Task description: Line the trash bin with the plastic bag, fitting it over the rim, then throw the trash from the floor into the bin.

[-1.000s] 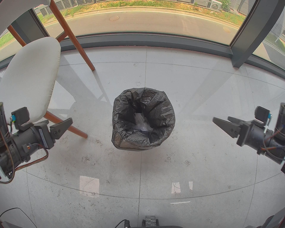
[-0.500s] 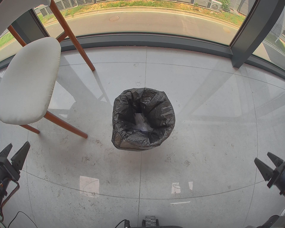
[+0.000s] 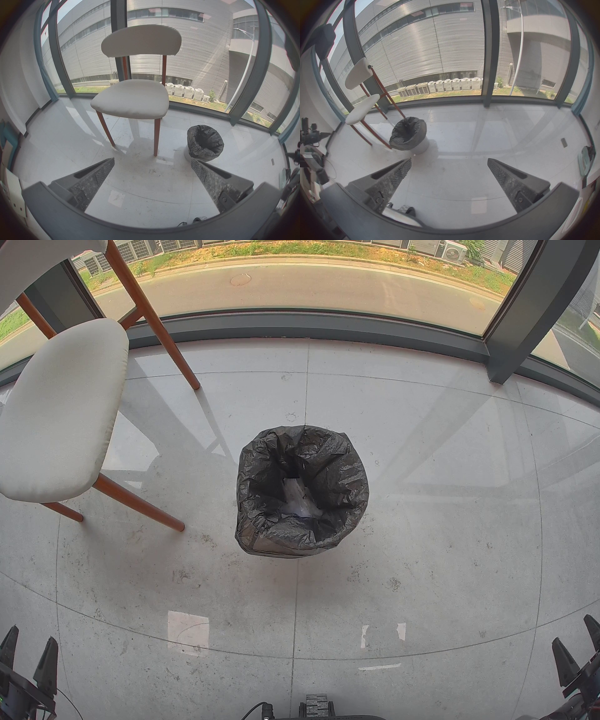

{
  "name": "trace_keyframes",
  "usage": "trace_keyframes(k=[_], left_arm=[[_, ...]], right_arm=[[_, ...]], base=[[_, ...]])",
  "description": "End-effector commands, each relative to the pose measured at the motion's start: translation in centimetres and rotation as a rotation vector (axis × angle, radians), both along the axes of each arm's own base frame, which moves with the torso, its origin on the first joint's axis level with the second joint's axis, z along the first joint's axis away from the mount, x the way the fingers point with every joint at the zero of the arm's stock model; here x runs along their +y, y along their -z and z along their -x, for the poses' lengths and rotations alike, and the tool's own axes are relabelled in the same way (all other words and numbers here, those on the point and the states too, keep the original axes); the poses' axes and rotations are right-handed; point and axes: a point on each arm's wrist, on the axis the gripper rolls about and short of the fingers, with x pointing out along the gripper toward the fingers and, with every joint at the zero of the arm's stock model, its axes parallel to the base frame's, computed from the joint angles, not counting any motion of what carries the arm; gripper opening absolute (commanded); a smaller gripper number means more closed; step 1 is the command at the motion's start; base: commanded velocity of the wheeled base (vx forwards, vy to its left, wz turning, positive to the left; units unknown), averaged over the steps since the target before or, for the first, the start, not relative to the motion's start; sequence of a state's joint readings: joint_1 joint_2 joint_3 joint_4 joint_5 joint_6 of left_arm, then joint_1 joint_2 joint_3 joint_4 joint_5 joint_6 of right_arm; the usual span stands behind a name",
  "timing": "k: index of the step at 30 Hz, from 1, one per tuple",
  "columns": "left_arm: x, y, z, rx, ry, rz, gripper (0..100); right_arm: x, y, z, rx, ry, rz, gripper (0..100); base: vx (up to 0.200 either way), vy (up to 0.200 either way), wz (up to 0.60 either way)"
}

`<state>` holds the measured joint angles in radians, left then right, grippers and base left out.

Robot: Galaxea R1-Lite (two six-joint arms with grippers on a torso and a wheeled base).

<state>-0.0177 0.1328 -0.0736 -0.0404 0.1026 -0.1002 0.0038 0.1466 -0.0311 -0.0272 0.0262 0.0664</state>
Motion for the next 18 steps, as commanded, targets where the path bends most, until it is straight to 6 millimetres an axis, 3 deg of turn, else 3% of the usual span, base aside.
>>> trace_keyframes(k=[1,6,10,18], left_arm=[[-0.17,2.45,0.57,-0.026,0.067,-0.075,100],[-0.26,2.71,0.58,0.002,0.108,-0.103,100],[-0.28,2.66,0.59,0.000,0.113,-0.098,100],[-0.24,2.70,0.57,-0.001,0.080,-0.077,100]], right_arm=[[-0.22,1.09,1.05,-0.113,0.101,0.005,100],[0.02,1.37,1.05,-0.090,-0.012,0.136,100],[-0.10,1.37,1.05,-0.090,0.043,0.017,100],[-0.12,1.40,1.02,-0.084,0.047,0.068,100]], base=[[0.000,0.000,0.00],[0.000,0.000,0.00],[0.000,0.000,0.00],[0.000,0.000,0.00]])
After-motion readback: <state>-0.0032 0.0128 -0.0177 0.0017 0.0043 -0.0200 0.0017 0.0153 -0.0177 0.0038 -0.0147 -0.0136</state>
